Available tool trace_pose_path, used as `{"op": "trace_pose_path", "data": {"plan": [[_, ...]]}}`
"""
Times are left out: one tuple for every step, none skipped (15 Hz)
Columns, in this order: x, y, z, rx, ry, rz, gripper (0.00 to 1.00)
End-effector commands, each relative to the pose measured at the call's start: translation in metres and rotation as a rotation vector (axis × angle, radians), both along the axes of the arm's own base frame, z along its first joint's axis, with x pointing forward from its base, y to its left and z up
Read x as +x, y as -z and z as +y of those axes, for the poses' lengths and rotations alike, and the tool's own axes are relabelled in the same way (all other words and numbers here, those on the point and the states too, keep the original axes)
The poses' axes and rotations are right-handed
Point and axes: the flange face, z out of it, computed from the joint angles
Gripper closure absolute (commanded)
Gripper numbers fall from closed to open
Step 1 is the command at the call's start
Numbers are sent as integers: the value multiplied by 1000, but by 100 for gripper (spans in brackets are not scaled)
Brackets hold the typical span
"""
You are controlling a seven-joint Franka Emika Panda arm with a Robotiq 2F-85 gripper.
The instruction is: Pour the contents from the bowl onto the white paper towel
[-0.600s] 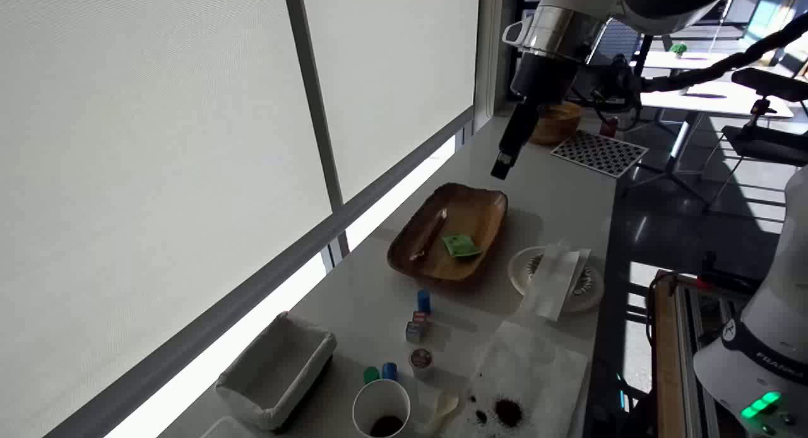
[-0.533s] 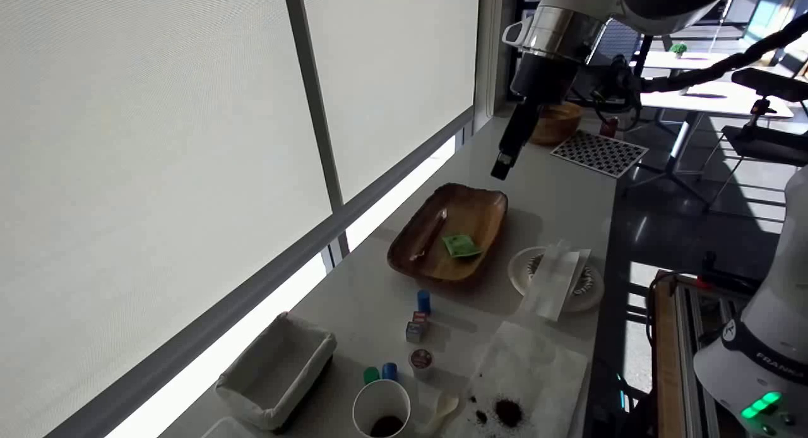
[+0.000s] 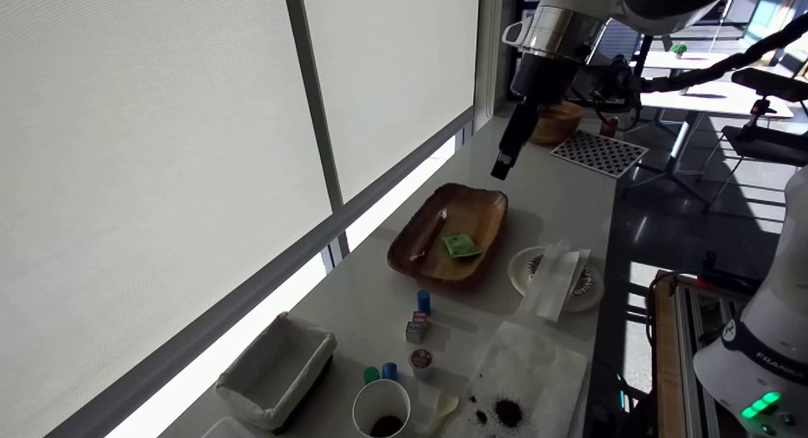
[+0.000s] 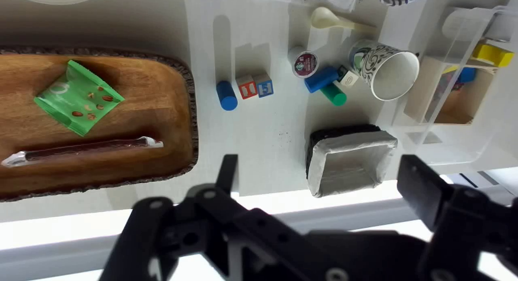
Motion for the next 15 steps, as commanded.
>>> {"op": "trace_pose_path", "data": {"plan": [[0, 0, 0, 0, 0, 1, 0], [0, 0, 0, 0, 0, 1, 0], [1, 1, 7, 17, -13, -9, 0], [5, 4, 15, 37, -37, -19, 0], [9, 7, 31, 80, -76, -31, 0], [11, 8, 44, 118, -111, -45, 0], [9, 10, 62, 154, -159, -41, 0], [5, 13, 78, 179, -204, -29, 0], [-1, 17, 94, 187, -251, -8, 0], [-5, 22, 107, 178, -281, 21, 0], [-8, 31, 121, 149, -302, 30, 0], [-11, 40, 132, 132, -313, 53, 0], [-12, 53, 142, 106, -307, 84, 0], [-13, 67, 150, 97, -315, 93, 0], [-8, 84, 161, 105, -304, 102, 0]]}}
